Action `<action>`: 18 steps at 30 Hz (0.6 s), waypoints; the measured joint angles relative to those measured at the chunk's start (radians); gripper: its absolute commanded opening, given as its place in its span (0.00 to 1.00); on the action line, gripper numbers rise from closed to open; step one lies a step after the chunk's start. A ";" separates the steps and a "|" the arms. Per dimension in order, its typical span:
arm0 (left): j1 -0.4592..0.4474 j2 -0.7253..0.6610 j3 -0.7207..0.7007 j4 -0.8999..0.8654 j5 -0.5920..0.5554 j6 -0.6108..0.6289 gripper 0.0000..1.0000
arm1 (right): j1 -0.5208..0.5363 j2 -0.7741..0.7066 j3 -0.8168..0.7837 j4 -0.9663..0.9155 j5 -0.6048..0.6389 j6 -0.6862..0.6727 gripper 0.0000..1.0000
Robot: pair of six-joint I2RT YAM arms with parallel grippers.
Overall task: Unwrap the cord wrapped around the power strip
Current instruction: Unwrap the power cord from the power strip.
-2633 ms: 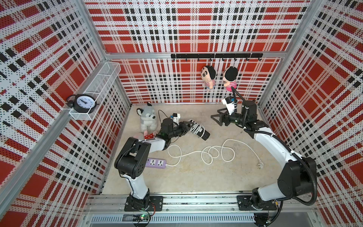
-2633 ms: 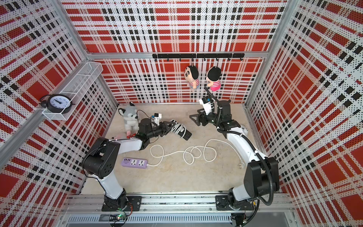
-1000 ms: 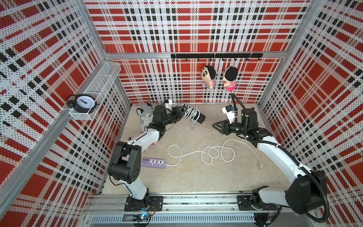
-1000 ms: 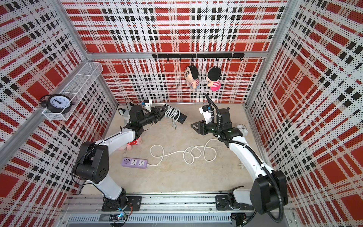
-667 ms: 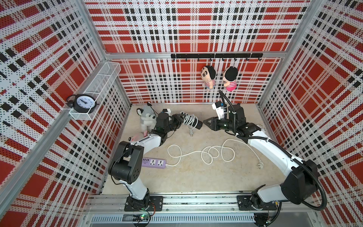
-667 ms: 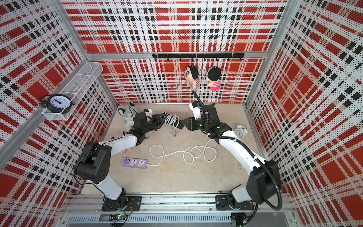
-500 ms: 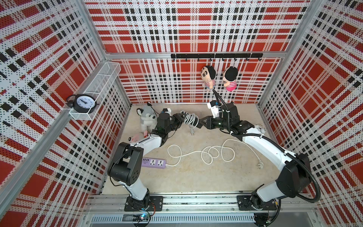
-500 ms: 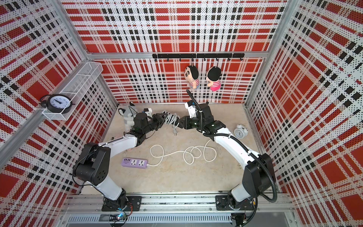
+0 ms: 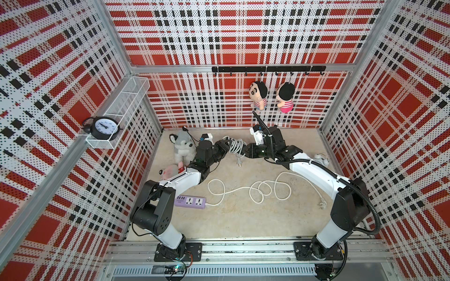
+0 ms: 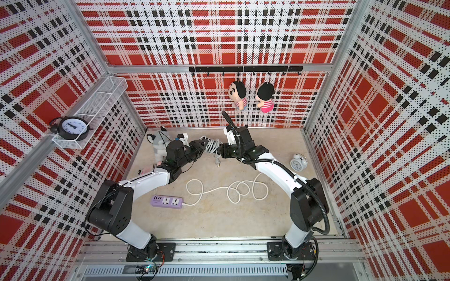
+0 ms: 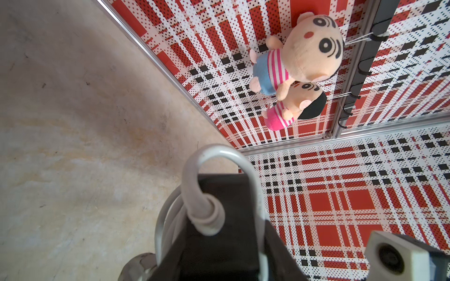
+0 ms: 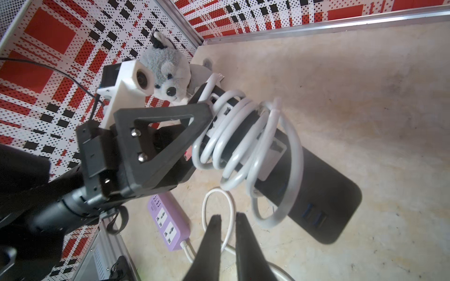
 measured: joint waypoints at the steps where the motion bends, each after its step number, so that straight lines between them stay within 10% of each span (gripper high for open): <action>1: -0.005 -0.001 0.000 0.000 -0.006 0.002 0.00 | 0.003 0.008 0.007 -0.006 0.010 0.001 0.20; 18: -0.037 -0.014 -0.001 -0.044 -0.047 0.026 0.00 | 0.009 0.078 0.074 -0.077 0.104 0.006 0.27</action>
